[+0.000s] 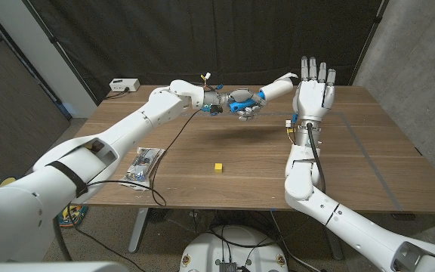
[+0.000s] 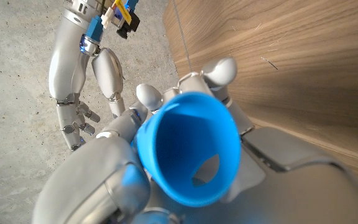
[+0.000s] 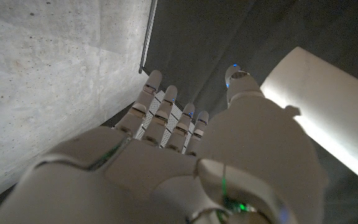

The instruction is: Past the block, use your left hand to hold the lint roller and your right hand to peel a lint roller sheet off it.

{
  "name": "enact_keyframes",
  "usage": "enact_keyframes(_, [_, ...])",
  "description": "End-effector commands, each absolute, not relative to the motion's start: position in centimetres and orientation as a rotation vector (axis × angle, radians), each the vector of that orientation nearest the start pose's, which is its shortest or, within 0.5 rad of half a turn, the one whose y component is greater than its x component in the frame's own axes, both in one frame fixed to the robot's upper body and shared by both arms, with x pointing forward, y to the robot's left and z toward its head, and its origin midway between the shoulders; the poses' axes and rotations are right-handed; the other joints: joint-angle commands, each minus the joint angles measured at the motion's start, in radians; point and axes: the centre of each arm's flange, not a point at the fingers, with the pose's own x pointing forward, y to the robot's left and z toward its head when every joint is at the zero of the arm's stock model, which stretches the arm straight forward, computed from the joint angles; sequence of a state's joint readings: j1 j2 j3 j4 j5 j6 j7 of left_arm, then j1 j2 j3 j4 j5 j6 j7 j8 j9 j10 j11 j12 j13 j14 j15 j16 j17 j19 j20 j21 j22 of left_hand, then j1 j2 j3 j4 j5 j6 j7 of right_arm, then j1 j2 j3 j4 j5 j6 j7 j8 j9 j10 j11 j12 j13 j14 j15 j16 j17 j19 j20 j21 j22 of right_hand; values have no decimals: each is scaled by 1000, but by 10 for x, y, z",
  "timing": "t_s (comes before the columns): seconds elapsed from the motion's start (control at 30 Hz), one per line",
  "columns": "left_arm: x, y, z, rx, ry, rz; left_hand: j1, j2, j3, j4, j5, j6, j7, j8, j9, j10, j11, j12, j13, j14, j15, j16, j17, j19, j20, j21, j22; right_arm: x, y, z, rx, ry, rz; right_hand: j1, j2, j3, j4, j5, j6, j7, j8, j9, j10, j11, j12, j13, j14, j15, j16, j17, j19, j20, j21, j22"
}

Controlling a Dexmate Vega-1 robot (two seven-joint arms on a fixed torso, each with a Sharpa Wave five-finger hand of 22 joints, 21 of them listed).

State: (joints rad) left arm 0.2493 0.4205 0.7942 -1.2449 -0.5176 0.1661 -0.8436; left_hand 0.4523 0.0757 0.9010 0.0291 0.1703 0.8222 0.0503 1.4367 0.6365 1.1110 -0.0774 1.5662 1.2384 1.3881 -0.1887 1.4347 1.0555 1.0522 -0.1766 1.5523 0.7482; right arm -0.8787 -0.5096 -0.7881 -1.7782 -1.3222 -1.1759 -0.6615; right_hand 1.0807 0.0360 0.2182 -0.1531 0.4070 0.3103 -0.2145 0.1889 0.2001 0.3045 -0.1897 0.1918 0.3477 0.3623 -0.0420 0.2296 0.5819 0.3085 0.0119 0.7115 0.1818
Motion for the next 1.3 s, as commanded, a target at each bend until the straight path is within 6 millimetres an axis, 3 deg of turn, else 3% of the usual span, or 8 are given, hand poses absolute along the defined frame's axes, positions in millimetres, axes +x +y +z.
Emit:
enact_keyframes(0.03, [631,59,101,609,-300,-1210,-45,95,63,66,2,28,29,3,-1,19,-19,6,1,12,-9,1,2,4,-24,-1,4,494,-194,8,-1492,-692,-1402,11,1,-4,3,7,-8,-2,3,0,-3,6,6,2,-3,-168,8,6,0,-9,-7,0])
enact_keyframes(0.33, [633,59,101,611,-297,-1213,-46,95,62,66,2,24,29,7,3,18,-20,6,1,11,-14,5,9,6,-26,-4,-4,497,-184,11,-1493,-805,-1347,-50,-28,-69,39,-5,5,-2,14,1,6,3,15,1,-11,-170,35,37,-8,-15,-15,3])
enact_keyframes(0.5, [634,60,100,604,-293,-1213,-46,96,62,66,2,21,31,10,7,19,-19,6,1,12,-14,6,12,5,-26,-1,2,504,-174,14,-1501,-888,-1318,-55,-27,-91,44,-7,46,-3,29,2,38,-18,28,1,5,-177,52,47,2,-15,-15,4])
enact_keyframes(0.73, [634,61,98,602,-292,-1215,-46,95,63,66,2,23,30,9,2,18,-19,6,1,12,-13,2,6,4,-26,-3,-1,512,-168,21,-1530,-929,-1301,-10,5,-74,30,10,105,-4,41,3,97,-26,42,0,48,-178,52,32,27,-12,-9,4])
enact_keyframes(0.87, [633,63,98,600,-291,-1212,-47,94,62,67,2,21,29,8,0,18,-19,6,1,13,-13,2,6,6,-26,-6,-4,516,-167,24,-1545,-932,-1285,33,39,-54,17,21,213,-5,66,5,176,-28,47,-16,92,-176,50,16,50,-21,-6,2])
enact_keyframes(0.93, [633,63,97,599,-290,-1211,-48,94,61,67,2,24,30,7,-3,18,-19,6,1,13,-12,2,6,4,-27,-2,2,518,-167,25,-1566,-909,-1265,46,41,-49,12,21,231,-5,69,4,195,-29,47,-21,99,-175,48,11,54,-21,-6,2])
enact_keyframes(1.13, [632,64,98,601,-297,-1204,-48,94,61,67,2,27,30,10,-4,19,-20,6,1,14,-9,-4,-4,6,-26,-6,-6,517,-167,26,-1614,-818,-1278,105,64,-20,-8,25,265,-7,65,2,213,-29,33,-38,105,-182,36,-1,54,-26,-9,2])
enact_keyframes(1.3, [632,61,100,609,-299,-1206,-49,94,60,67,2,25,31,10,-5,20,-20,6,1,10,-13,-2,1,7,-26,-7,-9,511,-172,24,-1609,-799,-1303,124,82,-18,-4,14,293,-6,67,2,222,-28,29,-44,109,-184,51,16,48,-32,-11,2])
